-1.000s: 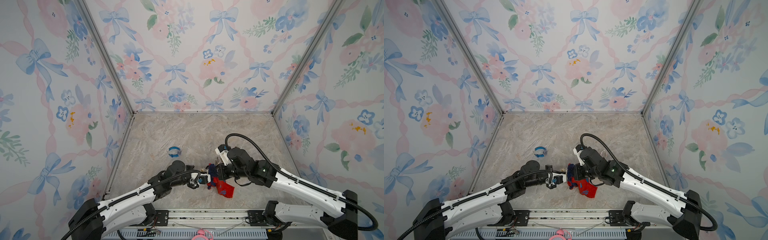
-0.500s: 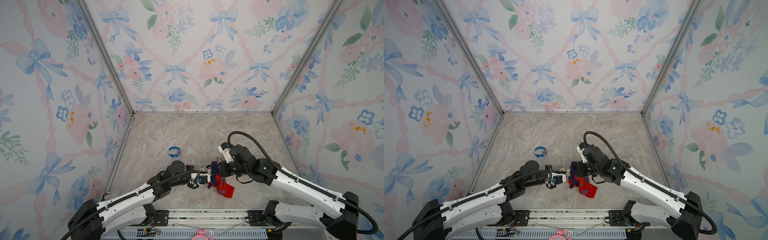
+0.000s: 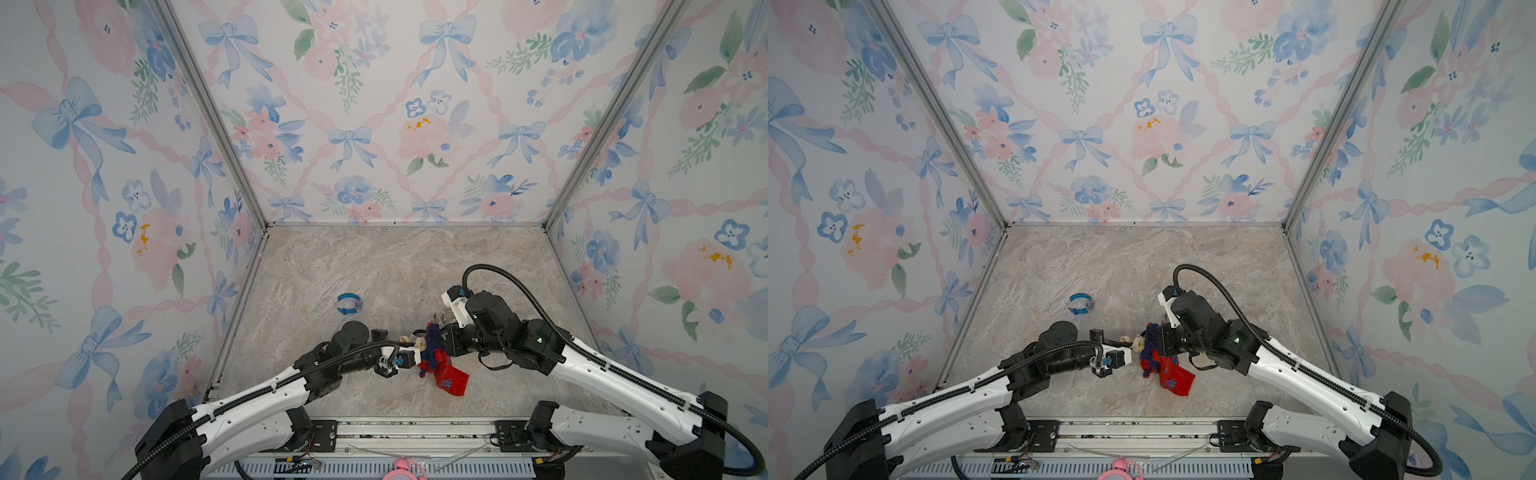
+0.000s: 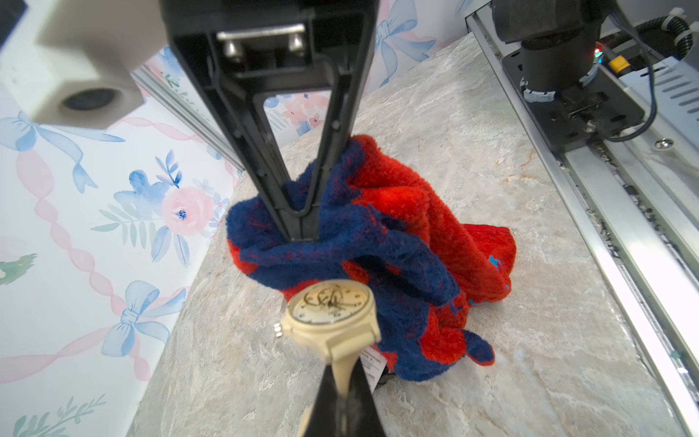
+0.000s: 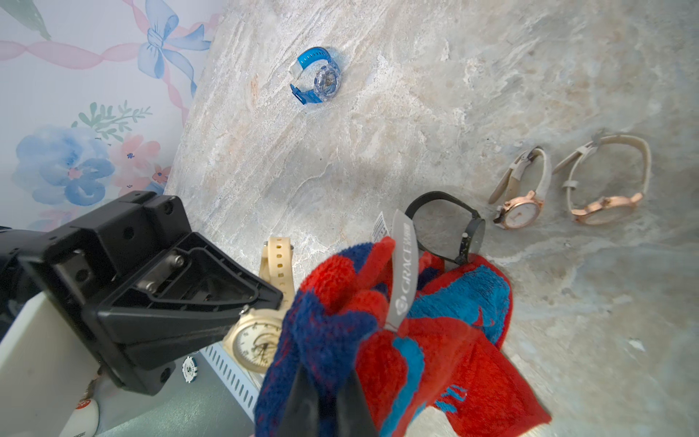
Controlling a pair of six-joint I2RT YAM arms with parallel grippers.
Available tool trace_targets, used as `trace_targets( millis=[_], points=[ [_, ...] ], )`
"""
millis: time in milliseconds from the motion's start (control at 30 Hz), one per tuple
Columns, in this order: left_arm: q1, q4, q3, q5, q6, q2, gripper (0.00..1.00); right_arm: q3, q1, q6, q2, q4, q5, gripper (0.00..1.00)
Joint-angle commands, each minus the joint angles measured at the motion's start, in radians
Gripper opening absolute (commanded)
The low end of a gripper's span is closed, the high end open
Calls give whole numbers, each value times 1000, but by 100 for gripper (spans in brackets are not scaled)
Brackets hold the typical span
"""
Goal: Wipe the watch dial
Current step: Wipe the dirt from the watch dial.
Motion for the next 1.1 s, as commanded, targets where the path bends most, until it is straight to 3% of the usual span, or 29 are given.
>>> trace_targets(
  millis=[0, 500, 800, 1067],
  points=[
    [-9, 19, 21, -1, -12, -14, 0, 55, 36, -11, -22, 7, 10, 0],
    [-8, 23, 20, 5, -22, -15, 0, 31, 92, 3, 72, 61, 16, 0],
    [-9, 36, 9, 4, -28, -33, 0, -89, -45, 21, -19, 49, -17, 0],
    [-8, 36, 9, 5, -25, -27, 0, -57, -84, 11, -123, -26, -28, 0]
  ],
)
